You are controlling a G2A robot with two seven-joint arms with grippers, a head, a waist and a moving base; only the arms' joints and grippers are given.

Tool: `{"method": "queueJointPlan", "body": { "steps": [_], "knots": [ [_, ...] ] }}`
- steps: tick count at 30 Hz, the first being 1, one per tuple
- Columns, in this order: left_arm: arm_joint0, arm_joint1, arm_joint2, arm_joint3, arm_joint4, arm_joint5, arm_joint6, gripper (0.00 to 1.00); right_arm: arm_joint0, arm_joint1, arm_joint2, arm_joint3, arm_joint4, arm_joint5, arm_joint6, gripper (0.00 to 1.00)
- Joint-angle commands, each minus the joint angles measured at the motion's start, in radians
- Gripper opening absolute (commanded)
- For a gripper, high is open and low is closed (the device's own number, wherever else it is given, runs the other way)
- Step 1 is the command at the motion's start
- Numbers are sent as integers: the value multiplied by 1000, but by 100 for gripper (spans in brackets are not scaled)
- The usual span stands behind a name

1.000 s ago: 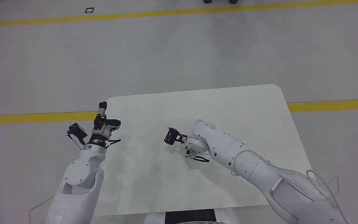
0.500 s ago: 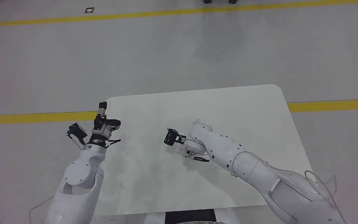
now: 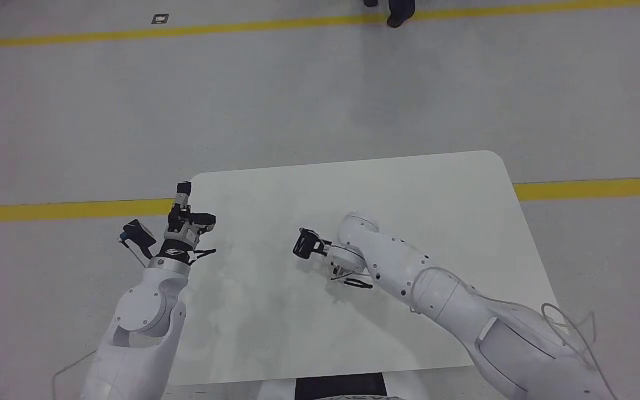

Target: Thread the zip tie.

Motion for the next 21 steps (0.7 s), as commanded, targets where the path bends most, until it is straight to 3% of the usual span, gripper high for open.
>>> {"method": "queueJointPlan", "body": {
  "steps": [1, 10, 21],
  "knots": [
    [0, 0, 0, 0, 0, 0, 0, 100, 2, -3, 3, 8, 7, -2, 1, 18],
    [0, 0, 0, 0, 0, 0, 0, 100, 8, -14, 15, 32, 32, -6, 4, 0],
    [0, 0, 0, 0, 0, 0, 0, 100, 3, -15, 32, 13, 25, -4, 23, 0]
  ]
}}
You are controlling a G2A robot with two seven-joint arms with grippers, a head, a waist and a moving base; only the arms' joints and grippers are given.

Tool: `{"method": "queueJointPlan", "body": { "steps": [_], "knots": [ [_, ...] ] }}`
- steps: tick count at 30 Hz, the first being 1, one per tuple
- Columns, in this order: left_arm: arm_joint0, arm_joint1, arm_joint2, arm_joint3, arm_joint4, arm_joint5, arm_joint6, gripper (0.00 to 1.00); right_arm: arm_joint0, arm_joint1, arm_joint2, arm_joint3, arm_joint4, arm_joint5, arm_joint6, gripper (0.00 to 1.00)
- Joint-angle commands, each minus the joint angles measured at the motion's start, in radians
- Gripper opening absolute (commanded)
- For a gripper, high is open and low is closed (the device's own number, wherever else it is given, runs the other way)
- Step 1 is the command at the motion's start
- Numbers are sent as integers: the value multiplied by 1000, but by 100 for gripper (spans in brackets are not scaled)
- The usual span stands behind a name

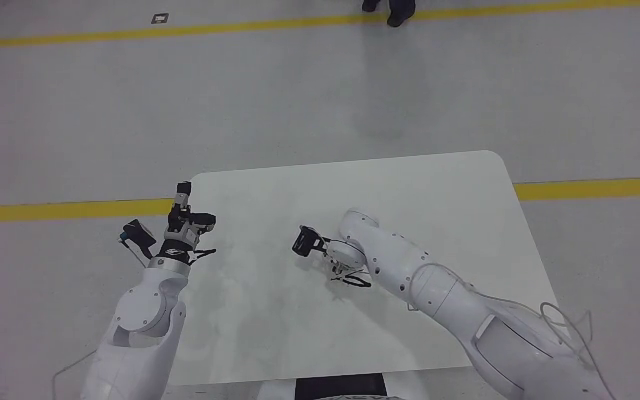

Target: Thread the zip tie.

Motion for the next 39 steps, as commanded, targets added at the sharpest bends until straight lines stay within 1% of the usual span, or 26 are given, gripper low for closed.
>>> {"method": "queueJointPlan", "body": {
  "steps": [1, 7, 14, 20, 29, 35, 39],
  "knots": [
    [0, 0, 0, 0, 0, 0, 0, 100, -3, 1, 4, -8, -4, 1, 6, 0],
    [0, 0, 0, 0, 0, 0, 0, 100, -16, 10, 24, -44, -6, -4, 42, 0],
    [0, 0, 0, 0, 0, 0, 0, 100, -45, 33, 72, -121, 1, -19, 77, 0],
    [0, 0, 0, 0, 0, 0, 0, 100, -76, 60, 111, -185, -5, -40, 78, 0],
    [0, 0, 0, 0, 0, 0, 0, 100, -129, 105, 188, -307, 38, -70, 78, 0],
    [0, 0, 0, 0, 0, 0, 0, 100, -163, 132, 236, -381, 60, -65, 78, 0],
    [0, 0, 0, 0, 0, 0, 0, 100, -187, 145, 274, -432, 83, -57, 68, 0]
  ]
}}
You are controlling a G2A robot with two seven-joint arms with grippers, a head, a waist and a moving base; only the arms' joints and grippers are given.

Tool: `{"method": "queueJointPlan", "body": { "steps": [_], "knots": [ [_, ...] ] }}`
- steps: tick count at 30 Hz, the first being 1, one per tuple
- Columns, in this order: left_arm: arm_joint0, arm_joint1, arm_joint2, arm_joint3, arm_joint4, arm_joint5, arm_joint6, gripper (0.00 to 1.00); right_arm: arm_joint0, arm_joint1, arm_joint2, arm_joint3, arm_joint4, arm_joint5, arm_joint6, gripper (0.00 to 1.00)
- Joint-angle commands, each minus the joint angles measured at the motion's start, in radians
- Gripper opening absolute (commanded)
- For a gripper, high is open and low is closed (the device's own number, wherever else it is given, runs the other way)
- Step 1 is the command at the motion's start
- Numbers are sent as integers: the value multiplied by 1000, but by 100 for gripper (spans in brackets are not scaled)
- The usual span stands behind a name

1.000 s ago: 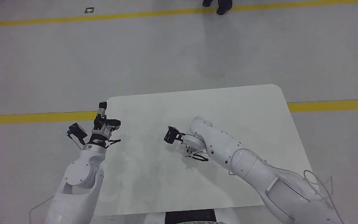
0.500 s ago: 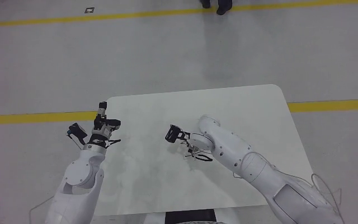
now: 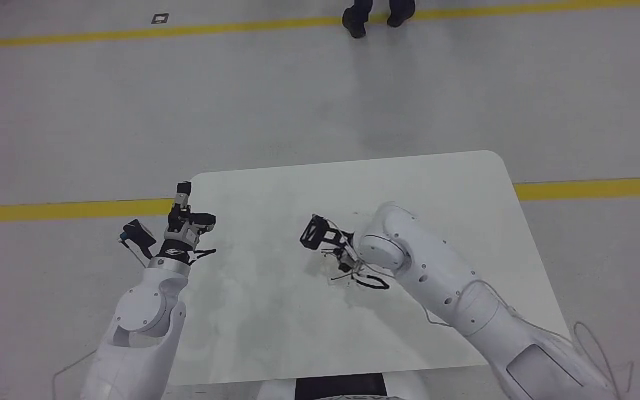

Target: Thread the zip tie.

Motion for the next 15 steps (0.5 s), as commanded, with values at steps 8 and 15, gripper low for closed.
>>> {"method": "queueJointPlan", "body": {
  "steps": [8, 15],
  "knots": [
    [0, 0, 0, 0, 0, 0, 0, 100, -44, 15, 69, -70, 68, 11, -111, 0],
    [0, 0, 0, 0, 0, 0, 0, 100, -54, 15, 68, -65, 71, 12, -139, 0]
  ]
}}
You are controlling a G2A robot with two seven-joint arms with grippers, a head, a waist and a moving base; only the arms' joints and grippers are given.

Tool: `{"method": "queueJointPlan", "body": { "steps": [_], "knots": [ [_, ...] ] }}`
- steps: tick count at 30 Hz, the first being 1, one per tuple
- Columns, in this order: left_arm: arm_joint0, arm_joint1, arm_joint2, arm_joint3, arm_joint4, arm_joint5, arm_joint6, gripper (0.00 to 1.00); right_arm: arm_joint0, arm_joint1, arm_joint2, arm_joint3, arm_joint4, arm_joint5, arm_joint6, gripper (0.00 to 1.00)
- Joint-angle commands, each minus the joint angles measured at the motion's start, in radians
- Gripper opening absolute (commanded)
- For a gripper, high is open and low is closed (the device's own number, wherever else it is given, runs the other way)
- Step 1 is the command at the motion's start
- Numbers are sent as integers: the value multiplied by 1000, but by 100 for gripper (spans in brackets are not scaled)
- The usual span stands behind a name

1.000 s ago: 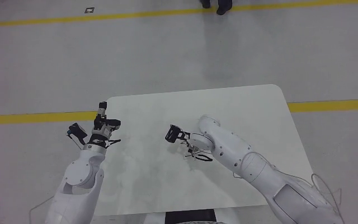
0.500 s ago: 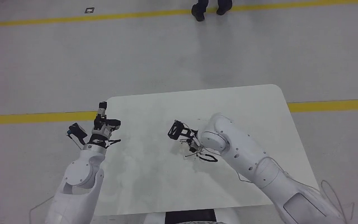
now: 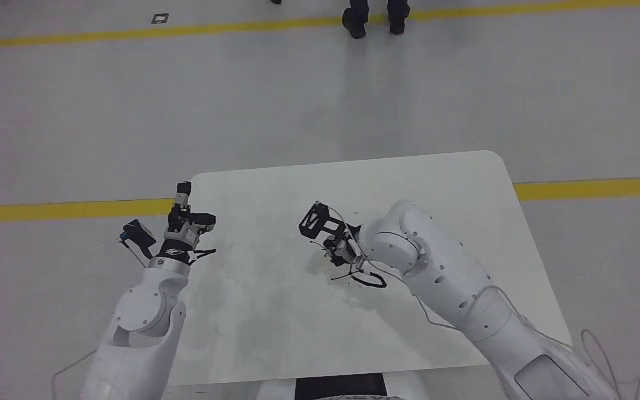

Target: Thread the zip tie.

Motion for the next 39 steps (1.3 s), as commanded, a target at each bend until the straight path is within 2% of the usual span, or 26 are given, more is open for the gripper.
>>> {"method": "queueJointPlan", "body": {
  "steps": [1, 8, 11, 16, 18, 19, 29, 32, 39],
  "knots": [
    [0, 0, 0, 0, 0, 0, 0, 100, -10, 0, 0, 7, 17, 0, -34, 0],
    [0, 0, 0, 0, 0, 0, 0, 100, 44, -15, 15, 56, 186, 37, -120, 0],
    [0, 0, 0, 0, 0, 0, 0, 100, 79, -26, 11, 99, 265, 69, -146, 0],
    [0, 0, 0, 0, 0, 0, 0, 100, 150, -51, -14, 187, 372, 152, -181, 0],
    [0, 0, 0, 0, 0, 0, 0, 100, 178, -61, -30, 213, 398, 165, -193, 0],
    [0, 0, 0, 0, 0, 0, 0, 100, 193, -66, -39, 225, 408, 169, -200, 0],
    [0, 0, 0, 0, 0, 0, 0, 100, 190, -66, -40, 225, 407, 169, -206, 0],
    [0, 0, 0, 0, 0, 0, 0, 100, 186, -70, -46, 226, 413, 185, -230, 0],
    [0, 0, 0, 0, 0, 0, 0, 100, 289, -108, -89, 306, 446, 340, -279, 0]
  ]
}}
